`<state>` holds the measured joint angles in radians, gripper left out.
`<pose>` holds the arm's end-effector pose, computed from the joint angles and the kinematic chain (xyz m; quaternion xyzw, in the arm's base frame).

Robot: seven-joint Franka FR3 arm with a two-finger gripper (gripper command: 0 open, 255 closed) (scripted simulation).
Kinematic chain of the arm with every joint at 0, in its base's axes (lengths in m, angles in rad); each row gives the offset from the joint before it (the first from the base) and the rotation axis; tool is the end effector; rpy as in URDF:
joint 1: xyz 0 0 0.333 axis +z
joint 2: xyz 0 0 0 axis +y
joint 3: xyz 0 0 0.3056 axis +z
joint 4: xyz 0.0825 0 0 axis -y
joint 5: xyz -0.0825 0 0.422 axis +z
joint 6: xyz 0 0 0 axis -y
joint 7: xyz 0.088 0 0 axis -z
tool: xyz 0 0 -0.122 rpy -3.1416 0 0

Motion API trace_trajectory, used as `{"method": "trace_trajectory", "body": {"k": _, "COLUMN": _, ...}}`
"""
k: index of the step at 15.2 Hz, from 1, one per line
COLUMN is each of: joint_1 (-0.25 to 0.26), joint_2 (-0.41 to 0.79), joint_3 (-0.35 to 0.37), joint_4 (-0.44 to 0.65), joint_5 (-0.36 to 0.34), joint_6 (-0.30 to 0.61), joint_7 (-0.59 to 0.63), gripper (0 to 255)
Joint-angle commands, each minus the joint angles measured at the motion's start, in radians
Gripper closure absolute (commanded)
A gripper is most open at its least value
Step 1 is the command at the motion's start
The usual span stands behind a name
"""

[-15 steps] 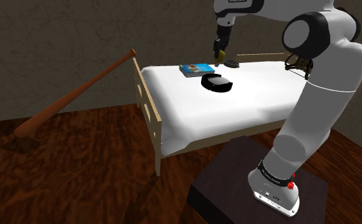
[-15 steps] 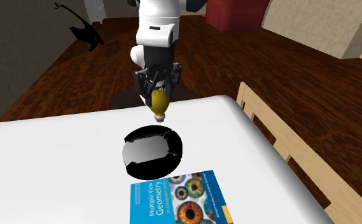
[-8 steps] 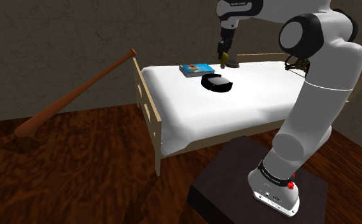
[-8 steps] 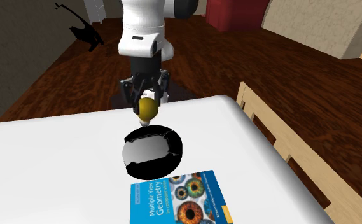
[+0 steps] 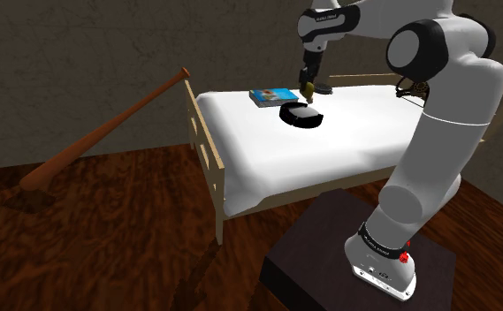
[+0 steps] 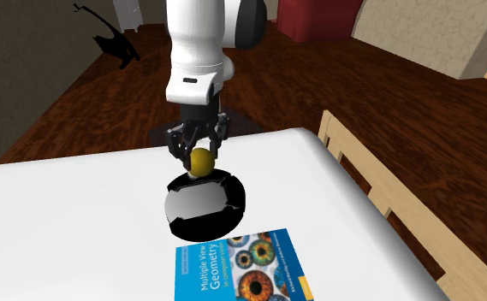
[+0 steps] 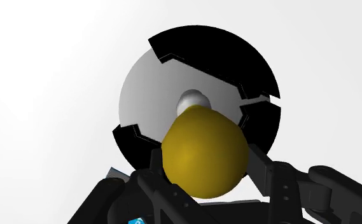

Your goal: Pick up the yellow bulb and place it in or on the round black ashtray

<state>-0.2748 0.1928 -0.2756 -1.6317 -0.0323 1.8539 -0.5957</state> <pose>0.5659 -0.3382 0.4764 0.9985 0.0298 -0.0072 0.0449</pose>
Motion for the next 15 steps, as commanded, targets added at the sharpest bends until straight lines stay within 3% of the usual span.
{"method": "trace_trajectory", "body": {"k": 1, "joint_1": 0.0, "joint_2": -0.002, "joint_3": 0.0, "joint_4": -0.032, "joint_5": -0.001, "joint_6": 0.03, "joint_7": 0.0, "gripper": 255}}
{"method": "trace_trajectory", "body": {"k": 4, "joint_1": 0.0, "joint_2": 0.004, "joint_3": 0.0, "joint_4": -0.075, "joint_5": 0.0, "joint_6": 0.079, "joint_7": 0.002, "gripper": 255}}
{"method": "trace_trajectory", "body": {"k": 12, "joint_1": 0.0, "joint_2": 0.004, "joint_3": 0.0, "joint_4": -0.075, "joint_5": 0.0, "joint_6": 0.079, "joint_7": 0.002, "gripper": 255}}
{"method": "trace_trajectory", "body": {"k": 13, "joint_1": 0.0, "joint_2": 0.004, "joint_3": 0.0, "joint_4": -0.075, "joint_5": 0.0, "joint_6": 0.079, "joint_7": 0.002, "gripper": 0}}
{"method": "trace_trajectory", "body": {"k": 15, "joint_1": 0.0, "joint_2": 0.004, "joint_3": 0.0, "joint_4": -0.074, "joint_5": 0.0, "joint_6": 0.079, "joint_7": 0.002, "gripper": 0}}
